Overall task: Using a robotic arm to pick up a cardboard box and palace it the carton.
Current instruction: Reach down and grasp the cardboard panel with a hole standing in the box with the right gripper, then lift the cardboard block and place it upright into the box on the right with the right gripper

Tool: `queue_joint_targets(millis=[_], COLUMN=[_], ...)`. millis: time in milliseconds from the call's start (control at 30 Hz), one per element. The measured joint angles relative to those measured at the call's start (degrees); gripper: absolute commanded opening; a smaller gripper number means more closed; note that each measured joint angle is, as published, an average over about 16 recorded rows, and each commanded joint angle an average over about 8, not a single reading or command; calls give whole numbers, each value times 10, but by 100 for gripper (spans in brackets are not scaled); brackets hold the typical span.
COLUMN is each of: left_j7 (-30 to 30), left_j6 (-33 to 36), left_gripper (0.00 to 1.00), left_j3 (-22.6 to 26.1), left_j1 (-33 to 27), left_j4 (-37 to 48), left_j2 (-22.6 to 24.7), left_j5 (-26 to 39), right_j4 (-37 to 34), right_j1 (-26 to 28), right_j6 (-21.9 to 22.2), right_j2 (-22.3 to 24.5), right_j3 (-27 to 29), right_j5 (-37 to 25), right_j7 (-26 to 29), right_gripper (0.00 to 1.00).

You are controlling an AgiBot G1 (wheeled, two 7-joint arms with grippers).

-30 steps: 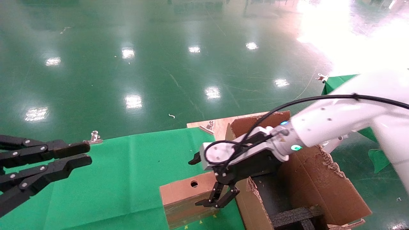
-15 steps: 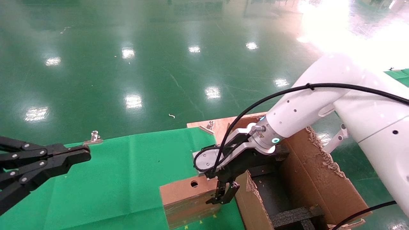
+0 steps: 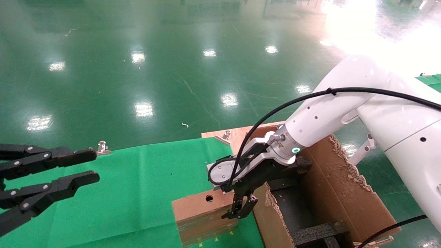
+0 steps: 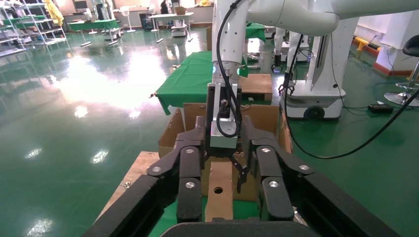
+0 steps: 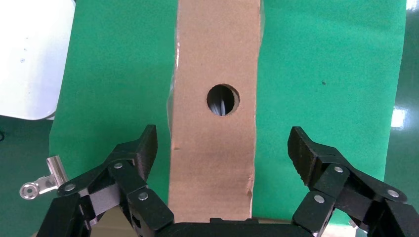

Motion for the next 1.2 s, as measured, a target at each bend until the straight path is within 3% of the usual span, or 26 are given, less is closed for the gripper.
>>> queue_joint_targets(millis=[900, 1200], left_j7=[0, 0], left_j6=[0, 0], left_gripper=[100, 100], left_j3=[0, 0], left_j1=[0, 0], left_j4=[0, 0], left_j2=[0, 0], left_j5=[0, 0], right_j4=[4, -13], right_j1=[-3, 32], right_j6=[2, 2], right_j2=[4, 14], right_j3=[7, 19], right_j5=[5, 30], right_j7=[3, 4], right_gripper=[0, 0])
